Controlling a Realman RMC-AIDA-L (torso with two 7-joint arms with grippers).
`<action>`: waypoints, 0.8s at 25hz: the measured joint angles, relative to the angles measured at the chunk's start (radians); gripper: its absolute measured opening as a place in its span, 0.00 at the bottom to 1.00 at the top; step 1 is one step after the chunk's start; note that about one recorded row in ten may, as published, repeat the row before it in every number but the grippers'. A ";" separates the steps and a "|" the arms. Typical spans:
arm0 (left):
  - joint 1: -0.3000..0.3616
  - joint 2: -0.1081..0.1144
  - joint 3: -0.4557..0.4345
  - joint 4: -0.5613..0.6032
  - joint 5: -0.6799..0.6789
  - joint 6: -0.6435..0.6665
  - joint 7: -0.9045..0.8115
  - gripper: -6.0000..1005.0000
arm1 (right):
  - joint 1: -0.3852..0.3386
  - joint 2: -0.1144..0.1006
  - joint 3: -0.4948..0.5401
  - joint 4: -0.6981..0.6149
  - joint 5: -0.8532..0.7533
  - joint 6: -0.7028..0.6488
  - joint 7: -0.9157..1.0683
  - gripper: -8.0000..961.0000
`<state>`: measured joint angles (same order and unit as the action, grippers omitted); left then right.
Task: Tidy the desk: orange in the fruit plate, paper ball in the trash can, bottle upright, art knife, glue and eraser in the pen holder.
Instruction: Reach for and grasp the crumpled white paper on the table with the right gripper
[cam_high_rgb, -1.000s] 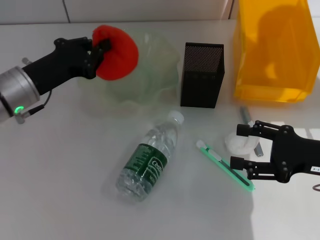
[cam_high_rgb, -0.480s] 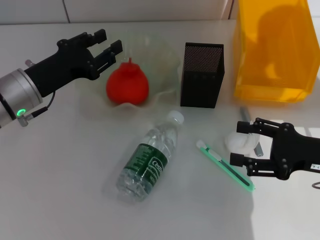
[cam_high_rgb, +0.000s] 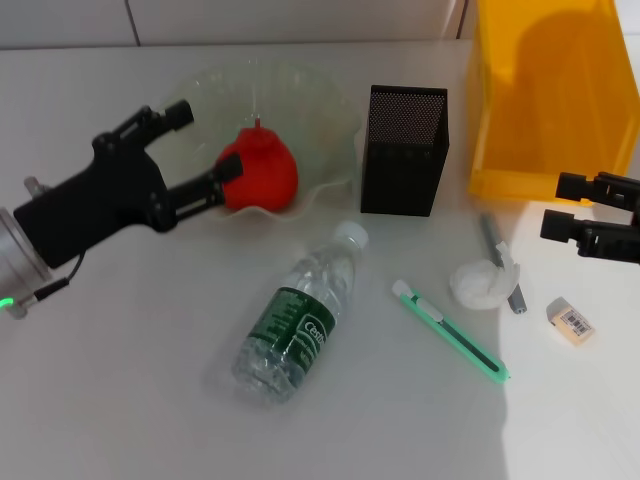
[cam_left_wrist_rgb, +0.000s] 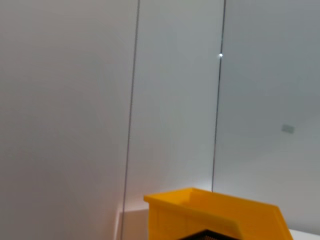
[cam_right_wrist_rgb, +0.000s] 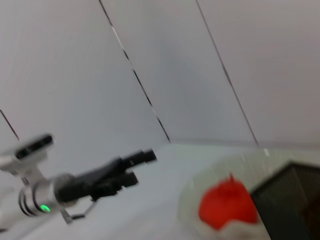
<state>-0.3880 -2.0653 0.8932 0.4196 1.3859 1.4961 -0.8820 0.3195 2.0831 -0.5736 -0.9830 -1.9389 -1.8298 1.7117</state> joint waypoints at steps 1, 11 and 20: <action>0.000 0.000 0.000 0.000 0.000 0.000 0.000 0.85 | 0.000 0.000 0.000 0.000 0.000 0.000 0.000 0.86; 0.057 0.005 0.028 0.008 0.113 0.048 0.053 0.87 | 0.026 0.004 -0.299 -0.617 -0.413 0.018 0.680 0.86; 0.057 0.012 0.052 0.008 0.119 0.061 0.054 0.87 | 0.092 0.005 -0.728 -0.662 -0.600 0.154 0.917 0.86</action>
<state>-0.3309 -2.0535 0.9455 0.4280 1.5051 1.5574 -0.8277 0.4119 2.0878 -1.3016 -1.6451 -2.5391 -1.6761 2.6291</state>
